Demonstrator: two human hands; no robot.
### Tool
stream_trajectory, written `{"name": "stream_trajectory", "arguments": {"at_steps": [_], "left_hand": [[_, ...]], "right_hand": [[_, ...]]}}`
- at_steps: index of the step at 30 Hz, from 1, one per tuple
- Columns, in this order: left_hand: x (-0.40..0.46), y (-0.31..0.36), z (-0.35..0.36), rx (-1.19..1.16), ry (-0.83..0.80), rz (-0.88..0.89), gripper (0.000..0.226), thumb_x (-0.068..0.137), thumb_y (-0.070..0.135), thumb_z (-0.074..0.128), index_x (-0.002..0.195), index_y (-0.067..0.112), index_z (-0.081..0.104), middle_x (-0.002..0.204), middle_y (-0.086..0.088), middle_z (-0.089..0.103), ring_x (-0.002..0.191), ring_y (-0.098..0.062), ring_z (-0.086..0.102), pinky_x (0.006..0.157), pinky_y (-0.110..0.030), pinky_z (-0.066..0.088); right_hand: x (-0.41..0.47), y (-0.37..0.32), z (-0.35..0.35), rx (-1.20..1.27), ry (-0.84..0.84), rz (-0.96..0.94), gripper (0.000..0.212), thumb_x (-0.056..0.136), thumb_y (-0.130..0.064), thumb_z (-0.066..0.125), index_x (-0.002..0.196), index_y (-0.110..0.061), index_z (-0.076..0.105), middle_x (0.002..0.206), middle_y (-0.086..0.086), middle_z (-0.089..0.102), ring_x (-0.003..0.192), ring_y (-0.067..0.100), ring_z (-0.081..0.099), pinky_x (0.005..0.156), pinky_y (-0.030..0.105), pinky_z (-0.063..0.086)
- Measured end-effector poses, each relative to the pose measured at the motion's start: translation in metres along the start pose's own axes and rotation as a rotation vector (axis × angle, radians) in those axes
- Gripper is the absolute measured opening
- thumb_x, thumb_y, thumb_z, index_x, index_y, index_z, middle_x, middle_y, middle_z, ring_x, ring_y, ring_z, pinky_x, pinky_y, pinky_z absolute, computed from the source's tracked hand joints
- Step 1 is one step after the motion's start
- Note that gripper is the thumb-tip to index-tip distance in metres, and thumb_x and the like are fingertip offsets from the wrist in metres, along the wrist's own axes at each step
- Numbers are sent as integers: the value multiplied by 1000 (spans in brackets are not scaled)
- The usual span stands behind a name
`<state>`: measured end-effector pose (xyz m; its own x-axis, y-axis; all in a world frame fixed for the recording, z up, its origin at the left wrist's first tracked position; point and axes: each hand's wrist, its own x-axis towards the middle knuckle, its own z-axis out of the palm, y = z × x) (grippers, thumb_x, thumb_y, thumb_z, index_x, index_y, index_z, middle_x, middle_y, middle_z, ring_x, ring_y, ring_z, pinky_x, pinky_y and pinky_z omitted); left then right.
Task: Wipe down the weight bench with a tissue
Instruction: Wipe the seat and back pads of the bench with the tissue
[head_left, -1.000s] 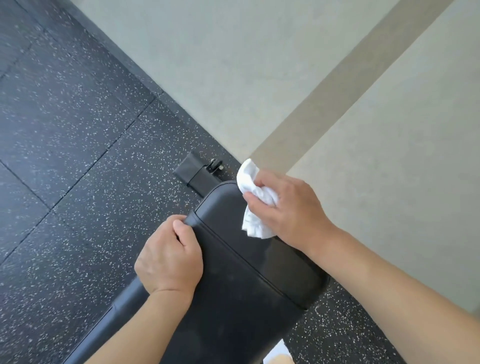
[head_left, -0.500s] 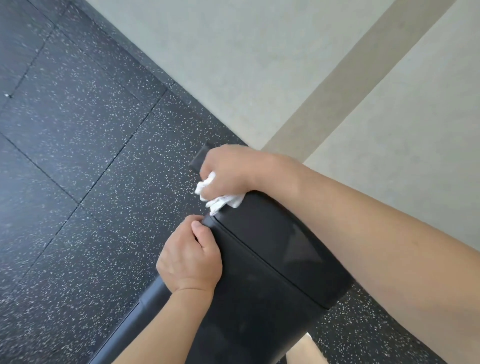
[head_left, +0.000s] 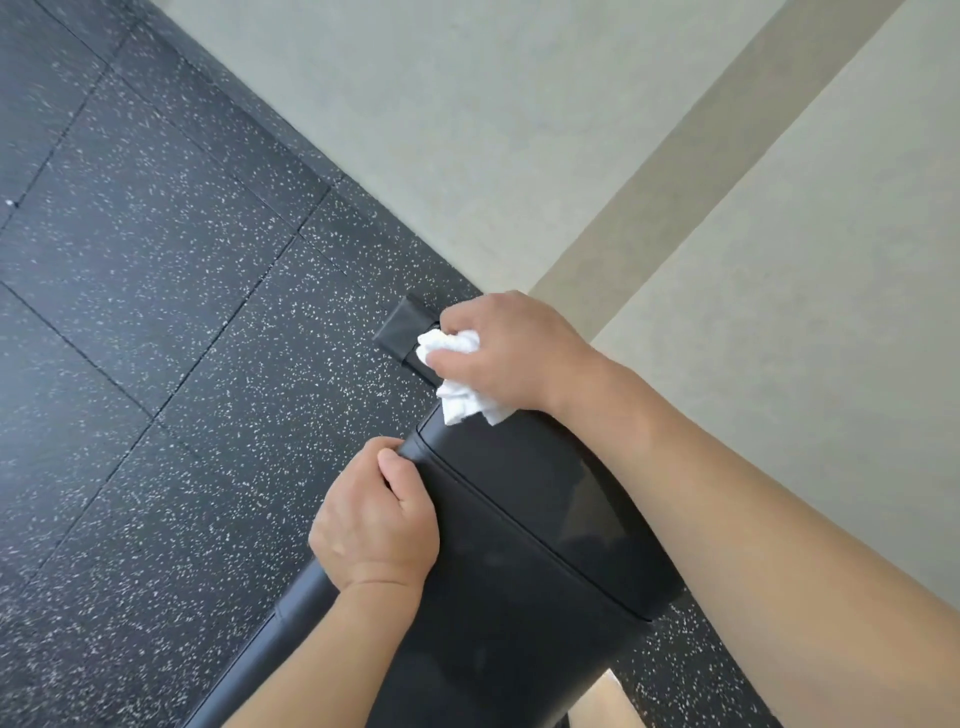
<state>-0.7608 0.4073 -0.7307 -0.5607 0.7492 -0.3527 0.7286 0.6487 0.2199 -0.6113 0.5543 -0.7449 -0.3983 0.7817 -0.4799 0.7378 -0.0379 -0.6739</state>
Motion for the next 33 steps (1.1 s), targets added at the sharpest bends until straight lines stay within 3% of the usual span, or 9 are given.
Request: {"name": "stream_trajectory", "arguments": {"at_steps": [3,8,11,14,17,21,23,30,33], "left_hand": [[0,2,0,29,12,8,52,91,42,17,100,32,67,62,16,38,70,-25,41,68,-36,27],[1,-4,3,36,15,23,50,93,42,17,95,31,66,61,16,37,71,-29,43,69,-37,28],[1,-5,4,51,22,32,53,91,45,13,92,32,64,62,14,41,71,-31,45,70,-38,30],[2,-7,5,52,37,39,51,90,45,13,89,32,62,63,12,43,71,-32,45,70,-38,30],[2,-6,5,69,37,38,47,90,43,13,83,27,57,63,8,43,71,-34,45,69,-39,30],[0,-3,4,90,31,39,42,90,42,12,67,22,42,63,3,41,71,-35,44,70,-40,31],[0,-3,5,98,43,41,44,89,42,12,67,22,44,64,2,43,72,-35,46,70,-41,32],[3,-7,8,122,61,65,47,89,43,10,66,20,44,65,0,37,77,-37,46,73,-43,33],[3,-7,10,99,75,89,45,90,43,11,65,21,41,70,-8,49,77,-36,44,74,-43,32]], "right_hand": [[11,-4,-2,26,-105,-16,41,87,-47,67,66,-16,48,64,-2,51,65,16,51,55,31,34],[-52,42,-4,537,81,43,36,96,-43,68,82,-12,59,68,-2,58,62,12,54,59,29,44],[-115,78,3,654,156,109,28,98,-43,68,91,-16,66,74,3,64,63,8,60,57,24,48],[-157,94,12,612,223,134,21,96,-48,67,86,-30,66,66,-13,56,59,0,52,55,12,40],[-146,86,10,572,244,142,23,95,-45,67,74,-39,61,63,-17,56,58,-1,50,55,14,37],[-85,62,8,555,239,85,36,96,-38,68,71,-17,53,64,-4,53,60,8,48,60,29,38],[-62,52,10,566,239,51,42,96,-38,68,68,-17,45,64,-4,46,59,11,43,60,31,35],[-149,114,22,649,276,126,40,94,-48,68,71,-18,55,59,-14,52,52,4,51,50,13,38],[-202,135,37,759,370,162,38,94,-45,65,69,-20,53,60,-15,50,52,4,48,50,12,39]]}}
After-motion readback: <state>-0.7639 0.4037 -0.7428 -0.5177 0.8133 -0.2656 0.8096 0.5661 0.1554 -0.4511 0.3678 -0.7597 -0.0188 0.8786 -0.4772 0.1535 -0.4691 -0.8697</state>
